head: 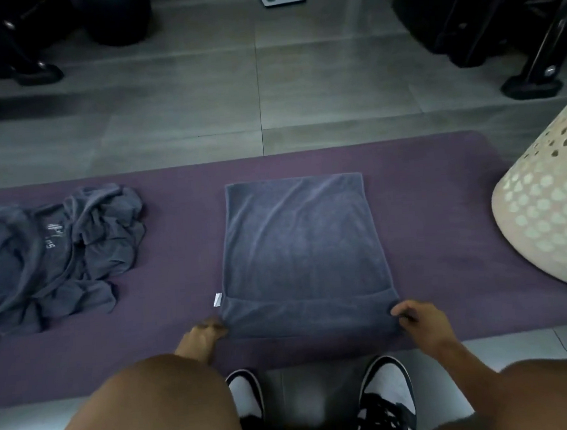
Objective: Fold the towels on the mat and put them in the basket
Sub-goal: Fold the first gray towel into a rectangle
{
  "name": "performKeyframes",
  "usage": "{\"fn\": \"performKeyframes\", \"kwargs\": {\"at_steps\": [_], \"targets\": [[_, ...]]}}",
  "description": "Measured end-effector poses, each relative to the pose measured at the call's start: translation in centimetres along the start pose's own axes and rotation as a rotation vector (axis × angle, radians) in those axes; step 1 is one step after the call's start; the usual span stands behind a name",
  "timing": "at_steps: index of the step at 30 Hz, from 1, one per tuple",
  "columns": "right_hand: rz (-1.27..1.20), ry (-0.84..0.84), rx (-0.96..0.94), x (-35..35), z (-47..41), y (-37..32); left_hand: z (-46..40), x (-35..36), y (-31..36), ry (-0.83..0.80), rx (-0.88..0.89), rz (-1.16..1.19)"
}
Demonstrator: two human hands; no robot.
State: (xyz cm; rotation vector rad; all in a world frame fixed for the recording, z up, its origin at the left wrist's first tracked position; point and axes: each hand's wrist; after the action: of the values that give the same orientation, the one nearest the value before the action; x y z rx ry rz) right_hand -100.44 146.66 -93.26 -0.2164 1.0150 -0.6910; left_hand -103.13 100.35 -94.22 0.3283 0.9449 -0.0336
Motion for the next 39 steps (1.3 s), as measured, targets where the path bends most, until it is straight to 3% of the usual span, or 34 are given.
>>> {"fn": "performKeyframes", "kwargs": {"at_steps": [2, 5, 9, 16, 20, 23, 28, 33, 37, 39], "targets": [[0.111, -0.055, -0.009, 0.0, -0.1, 0.2, 0.3, -0.1, 0.9, -0.2, -0.184, -0.119], [0.22, -0.026, -0.025, -1.6, -1.4, -0.7, -0.6, -2.1, 2.7, -0.17, -0.213, -0.347], [0.183, -0.009, -0.101, -5.2, -6.7, -4.4, -6.9, -7.3, 2.2, -0.034, -0.154, -0.148], [0.154, 0.036, -0.14, -9.5, -22.1, -11.6, -23.3, -16.3, 1.1, 0.246, -0.297, 0.223], [-0.077, 0.096, 0.006, -10.1, -29.5, -12.8, -29.7, -18.1, -0.8, 0.282, -0.42, 0.373], [-0.303, 0.163, 0.117, -9.6, -32.8, -12.8, -32.3, -18.5, -2.8, 0.294, -0.403, 0.462], [-0.209, 0.248, 0.034, -9.4, -34.6, -12.2, -34.0, -19.0, -5.7, 0.349, -0.413, 0.622], [-0.154, 0.291, -0.05, -10.7, -35.5, -11.6, -35.2, -20.3, -6.8, 0.275, -0.414, 0.644], [-0.152, 0.28, 0.002, -11.0, -36.6, -11.7, -35.8, -21.0, -6.8, 0.252, -0.439, 0.66], [-0.113, 0.223, 0.052, -10.9, -36.8, -12.4, -35.7, -20.8, -5.8, 0.316, -0.437, 0.473]]}}
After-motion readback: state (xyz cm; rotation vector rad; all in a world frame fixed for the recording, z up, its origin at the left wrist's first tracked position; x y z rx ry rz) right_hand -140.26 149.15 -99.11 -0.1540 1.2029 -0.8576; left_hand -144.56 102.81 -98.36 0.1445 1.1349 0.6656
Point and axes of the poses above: each hand's wrist, its own z-axis away from the middle knuckle, its own x-axis out of the palm, y = z × x, and after that the axes turned 9 degrees about -y, right-handed
